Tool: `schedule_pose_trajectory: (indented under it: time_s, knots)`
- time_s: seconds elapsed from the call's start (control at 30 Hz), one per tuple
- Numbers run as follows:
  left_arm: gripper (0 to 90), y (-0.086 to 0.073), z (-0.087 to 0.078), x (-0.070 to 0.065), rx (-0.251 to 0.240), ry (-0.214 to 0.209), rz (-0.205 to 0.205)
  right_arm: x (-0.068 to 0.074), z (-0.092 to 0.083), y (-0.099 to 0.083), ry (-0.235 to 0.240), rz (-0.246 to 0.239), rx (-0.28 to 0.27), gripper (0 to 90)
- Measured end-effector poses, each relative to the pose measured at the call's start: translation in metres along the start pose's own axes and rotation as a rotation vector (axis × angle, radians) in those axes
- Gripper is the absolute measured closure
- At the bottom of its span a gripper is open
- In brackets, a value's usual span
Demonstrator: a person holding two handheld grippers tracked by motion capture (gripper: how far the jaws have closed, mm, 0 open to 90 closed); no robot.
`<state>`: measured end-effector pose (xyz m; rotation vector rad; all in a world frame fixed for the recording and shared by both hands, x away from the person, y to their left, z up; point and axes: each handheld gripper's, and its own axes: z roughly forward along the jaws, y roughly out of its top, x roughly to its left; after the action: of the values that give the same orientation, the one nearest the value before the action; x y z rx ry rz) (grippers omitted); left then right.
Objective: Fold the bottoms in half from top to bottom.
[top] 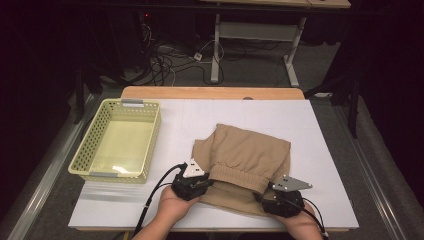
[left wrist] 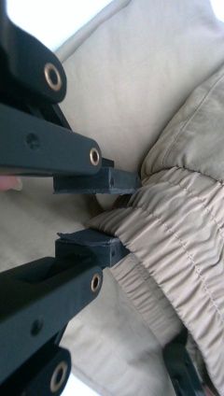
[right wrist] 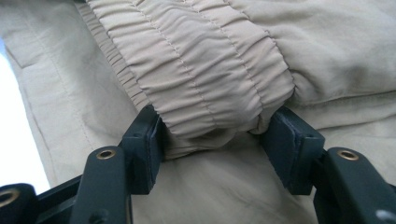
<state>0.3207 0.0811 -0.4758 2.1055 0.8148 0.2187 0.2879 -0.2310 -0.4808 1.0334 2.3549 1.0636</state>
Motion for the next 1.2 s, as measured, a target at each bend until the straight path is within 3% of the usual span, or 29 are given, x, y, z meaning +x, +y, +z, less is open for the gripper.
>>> schedule_pose_trajectory:
  time_s: [0.37,0.63,0.8,0.97,1.1,1.2]
  knots:
    - [73.2,0.003,-0.023,-0.006,-0.037,-0.014,0.016,0.014,-0.016,0.005,0.032,-0.013,-0.072,42.2]
    - [73.1,0.001,-0.045,-0.013,0.015,-0.013,0.042,0.026,-0.024,0.004,0.071,-0.022,-0.098,42.1]
    - [73.1,-0.009,-0.049,-0.010,0.027,-0.016,0.017,0.034,-0.021,0.005,0.084,-0.047,-0.090,42.1]
    - [73.1,-0.029,-0.041,-0.006,0.035,-0.031,-0.031,0.042,-0.012,0.001,0.076,-0.082,-0.043,42.0]
    - [72.7,-0.032,-0.040,-0.007,0.052,-0.011,0.003,0.043,-0.009,-0.001,0.083,-0.082,-0.026,41.8]
    - [72.6,-0.035,-0.037,-0.007,0.068,-0.008,0.004,0.044,-0.006,-0.003,0.086,-0.089,-0.012,40.8]
